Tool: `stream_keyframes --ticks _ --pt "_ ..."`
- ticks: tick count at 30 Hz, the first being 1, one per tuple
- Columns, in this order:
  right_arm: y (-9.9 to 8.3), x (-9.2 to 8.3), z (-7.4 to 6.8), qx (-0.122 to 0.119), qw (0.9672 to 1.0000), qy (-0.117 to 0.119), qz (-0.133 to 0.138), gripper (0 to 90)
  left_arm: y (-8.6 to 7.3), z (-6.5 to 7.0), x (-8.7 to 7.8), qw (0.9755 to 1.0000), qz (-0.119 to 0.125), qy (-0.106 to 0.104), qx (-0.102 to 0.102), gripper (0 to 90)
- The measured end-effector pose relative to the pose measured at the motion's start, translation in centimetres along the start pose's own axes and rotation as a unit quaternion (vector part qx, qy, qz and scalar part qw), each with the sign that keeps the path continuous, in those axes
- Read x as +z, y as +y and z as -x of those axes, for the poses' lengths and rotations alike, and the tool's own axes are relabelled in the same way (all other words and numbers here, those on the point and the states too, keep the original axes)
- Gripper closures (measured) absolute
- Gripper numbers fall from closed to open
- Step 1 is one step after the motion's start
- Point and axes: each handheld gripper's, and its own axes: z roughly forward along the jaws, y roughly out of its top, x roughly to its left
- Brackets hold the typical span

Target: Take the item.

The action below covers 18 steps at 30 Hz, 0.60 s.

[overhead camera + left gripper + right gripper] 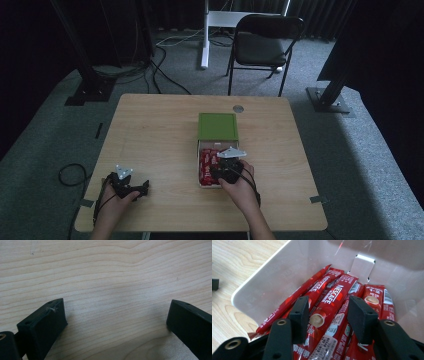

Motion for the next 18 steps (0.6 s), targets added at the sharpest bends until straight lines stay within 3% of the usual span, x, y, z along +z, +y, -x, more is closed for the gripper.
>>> stream_keyframes --ticks 8,12,13,14,18 --pt "-0.28 0.43 -0.43 -0.011 0.9998 -0.014 0.0 54.1 0.0 0.0 0.0 1.0 0.0 0.0 0.0 3.1" --pt "-0.39 0.35 -0.2 -0.006 0.9998 -0.02 0.007 67.4 0.0 0.0 0.0 1.0 0.0 0.0 0.0 3.1" --pt "-0.42 0.29 -0.01 0.003 0.9998 -0.014 0.012 79.6 0.0 0.0 0.0 1.0 0.0 0.0 0.0 3.1" --pt "-0.45 0.25 0.23 0.022 0.9997 0.006 0.012 83.9 0.0 0.0 0.0 1.0 0.0 0.0 0.0 3.1" --pt "-0.56 0.26 0.49 0.039 0.9991 0.009 0.016 90.0 0.0 0.0 0.0 1.0 0.0 0.0 0.0 3.1"
